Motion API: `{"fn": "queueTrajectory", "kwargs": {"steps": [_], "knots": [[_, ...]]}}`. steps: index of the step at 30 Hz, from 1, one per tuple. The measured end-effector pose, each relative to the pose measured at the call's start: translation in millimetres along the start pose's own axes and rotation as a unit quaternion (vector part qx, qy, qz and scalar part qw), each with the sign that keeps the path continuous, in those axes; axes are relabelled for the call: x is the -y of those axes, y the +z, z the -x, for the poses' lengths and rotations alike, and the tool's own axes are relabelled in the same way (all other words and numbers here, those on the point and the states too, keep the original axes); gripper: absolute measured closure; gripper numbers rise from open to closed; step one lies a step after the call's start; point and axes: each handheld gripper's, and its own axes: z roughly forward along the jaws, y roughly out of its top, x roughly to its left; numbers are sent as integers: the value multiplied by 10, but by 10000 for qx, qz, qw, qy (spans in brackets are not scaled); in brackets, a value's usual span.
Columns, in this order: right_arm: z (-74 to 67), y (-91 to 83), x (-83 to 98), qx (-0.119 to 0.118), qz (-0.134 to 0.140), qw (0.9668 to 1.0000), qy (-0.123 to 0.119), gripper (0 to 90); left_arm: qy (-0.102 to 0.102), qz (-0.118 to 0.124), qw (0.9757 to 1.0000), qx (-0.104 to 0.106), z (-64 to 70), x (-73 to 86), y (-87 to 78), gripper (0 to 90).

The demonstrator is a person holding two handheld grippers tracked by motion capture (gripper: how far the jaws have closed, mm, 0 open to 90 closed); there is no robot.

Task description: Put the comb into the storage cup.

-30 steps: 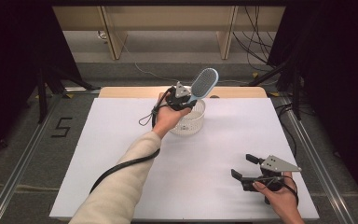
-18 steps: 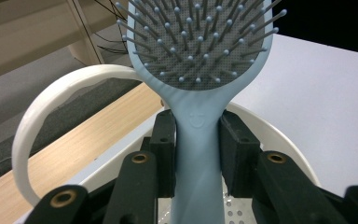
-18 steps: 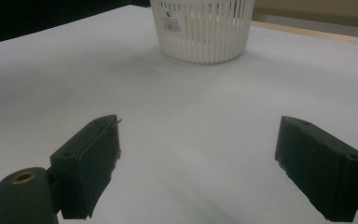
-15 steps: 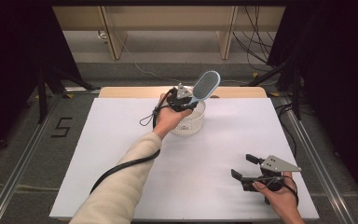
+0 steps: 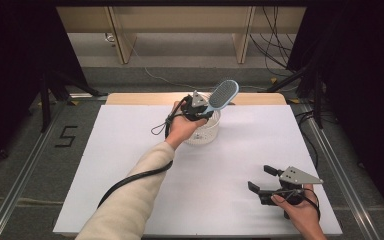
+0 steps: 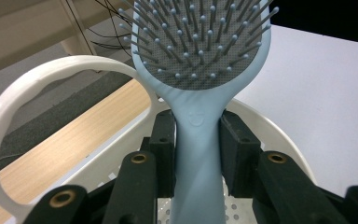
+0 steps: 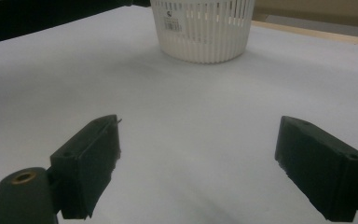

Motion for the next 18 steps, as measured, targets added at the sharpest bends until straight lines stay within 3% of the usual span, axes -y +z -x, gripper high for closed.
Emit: {"fn": "queueTrajectory", "kwargs": {"steps": [16,18], "knots": [[-2,0,0,-6,2,10000,3,147,63,-143,9999,50,-3,-7,13,681],[-2,0,0,-8,-1,10000,6,146,95,-181,9998,-24,-7,-17,6,672]]}}
